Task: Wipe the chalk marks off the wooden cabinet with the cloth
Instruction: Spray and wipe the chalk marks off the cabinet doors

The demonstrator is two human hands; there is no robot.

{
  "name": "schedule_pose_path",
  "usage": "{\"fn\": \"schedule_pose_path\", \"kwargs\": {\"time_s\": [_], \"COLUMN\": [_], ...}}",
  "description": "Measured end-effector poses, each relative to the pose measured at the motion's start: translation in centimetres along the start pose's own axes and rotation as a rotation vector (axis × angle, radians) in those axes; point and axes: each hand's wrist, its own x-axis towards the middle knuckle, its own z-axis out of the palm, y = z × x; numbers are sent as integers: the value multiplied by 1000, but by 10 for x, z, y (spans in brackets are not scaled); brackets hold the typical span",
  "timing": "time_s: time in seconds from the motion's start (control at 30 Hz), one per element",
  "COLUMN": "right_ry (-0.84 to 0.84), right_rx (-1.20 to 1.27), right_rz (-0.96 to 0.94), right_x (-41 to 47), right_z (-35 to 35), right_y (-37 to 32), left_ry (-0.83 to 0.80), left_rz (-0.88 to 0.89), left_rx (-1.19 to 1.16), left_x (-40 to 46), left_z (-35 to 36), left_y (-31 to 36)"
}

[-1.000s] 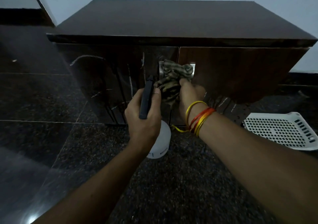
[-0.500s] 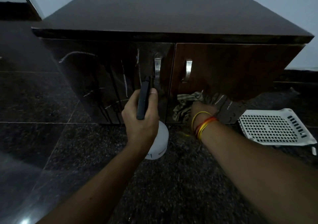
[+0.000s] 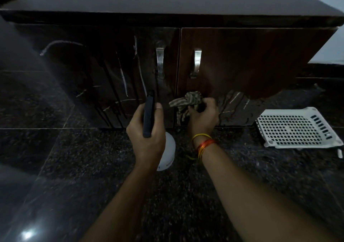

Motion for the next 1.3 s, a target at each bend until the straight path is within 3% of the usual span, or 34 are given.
{"fn": "schedule_pose_path", "kwargs": {"time_s": [0.33, 0.53, 0.7, 0.9, 1.0, 1.13, 1.23, 1.3], "right_ry": [4, 22, 206, 395, 440, 464, 153, 47], "right_rx": [123, 159, 443, 520, 458, 263, -22, -78], "right_rz": [78, 362, 505, 625, 528, 207, 72, -2], "right_x": [3, 5, 15, 39, 53, 57, 42, 35], "right_z": [11, 10, 5, -17, -24, -35, -44, -45], "right_y": [-2, 16, -8, 29, 28, 20, 26, 35], "left_ry": [-9, -98, -85, -100, -112, -123, -127, -140], "left_rz": [-9, -17, 1, -6, -15, -32, -63, -66], "left_rx": [-20, 12, 30, -21, -19, -3, -24, -40], "left_x": [10, 9, 11, 9, 7, 3, 0, -3], "left_z": [2, 1, 6, 10, 15, 21, 25, 29], "left_y": [-12, -19, -19, -16, -15, -16, -16, -15]}}
